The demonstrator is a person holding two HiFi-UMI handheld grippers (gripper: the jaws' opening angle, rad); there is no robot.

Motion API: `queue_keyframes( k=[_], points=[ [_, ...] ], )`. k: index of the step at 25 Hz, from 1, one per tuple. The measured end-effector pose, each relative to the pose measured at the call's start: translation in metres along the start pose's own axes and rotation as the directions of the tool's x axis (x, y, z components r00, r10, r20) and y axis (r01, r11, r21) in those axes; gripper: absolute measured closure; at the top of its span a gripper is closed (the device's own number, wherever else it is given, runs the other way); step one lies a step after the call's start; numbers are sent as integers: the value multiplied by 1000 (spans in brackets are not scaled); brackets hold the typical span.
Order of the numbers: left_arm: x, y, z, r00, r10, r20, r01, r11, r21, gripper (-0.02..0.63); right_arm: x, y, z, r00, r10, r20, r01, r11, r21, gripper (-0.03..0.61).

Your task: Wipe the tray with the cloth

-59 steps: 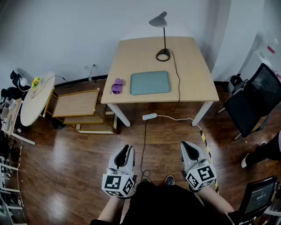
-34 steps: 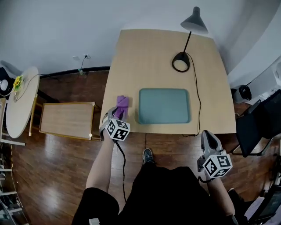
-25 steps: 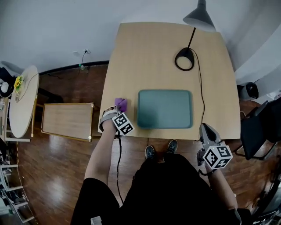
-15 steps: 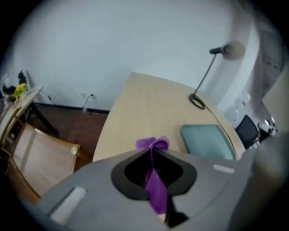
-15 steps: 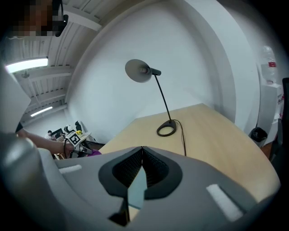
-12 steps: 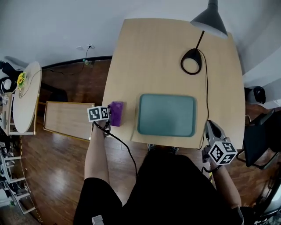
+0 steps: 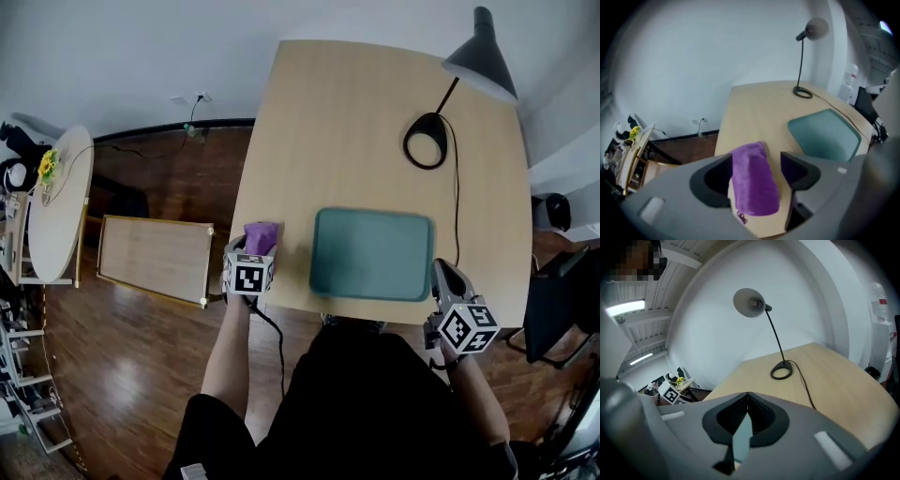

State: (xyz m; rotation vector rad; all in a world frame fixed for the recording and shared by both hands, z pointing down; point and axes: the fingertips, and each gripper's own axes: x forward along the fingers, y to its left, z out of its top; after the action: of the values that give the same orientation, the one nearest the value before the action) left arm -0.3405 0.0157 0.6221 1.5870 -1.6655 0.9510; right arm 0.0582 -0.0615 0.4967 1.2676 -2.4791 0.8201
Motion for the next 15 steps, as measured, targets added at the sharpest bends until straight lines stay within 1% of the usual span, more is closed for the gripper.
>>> queue_keyframes(
  k=[1,2,4,5,6,7,9,11,12,13,15],
  points=[
    [18,-3,-9,998,-9,-57,8,1000,-11,258,2,5,1,1000,8,1,-8,1000,-4,574],
    [35,-1,-20,993,-8,-115,5,1000,-26,258,3,10,1,1000,14,3,-14,1000,-9,574],
    [54,10,-39,979,27,-203,-37,998,-42,258,3,15,2,1000,14,7,-14,1000,-13,574],
    [58,15,-44,976,36,-217,-50,997,-61,261,2,14,2,1000,9,10,-9,1000,-10,574],
    [58,16,-45,977,19,-212,-42,994,-103,293,1,12,2,1000,2,12,-2,1000,-4,574],
    [57,13,-45,980,-19,-196,-14,986,-168,350,-1,8,1,1000,-7,14,7,1000,4,574],
    [52,11,-42,985,-96,-145,51,956,-290,478,-5,-3,-2,999,-29,16,29,999,16,574],
    [38,7,-29,982,-176,-69,140,923,-359,508,-4,-19,-15,998,-63,-6,63,998,4,574],
    [28,1,-19,976,-218,-22,194,907,-374,509,0,-31,-27,996,-86,-33,86,996,-13,574],
    [17,-7,-6,967,-252,24,242,894,-377,511,6,-43,-43,991,-112,-72,110,993,-33,574],
    [-2,-25,16,951,-298,85,308,880,-361,509,23,-69,-77,973,-158,-166,149,987,-66,574]
  ],
)
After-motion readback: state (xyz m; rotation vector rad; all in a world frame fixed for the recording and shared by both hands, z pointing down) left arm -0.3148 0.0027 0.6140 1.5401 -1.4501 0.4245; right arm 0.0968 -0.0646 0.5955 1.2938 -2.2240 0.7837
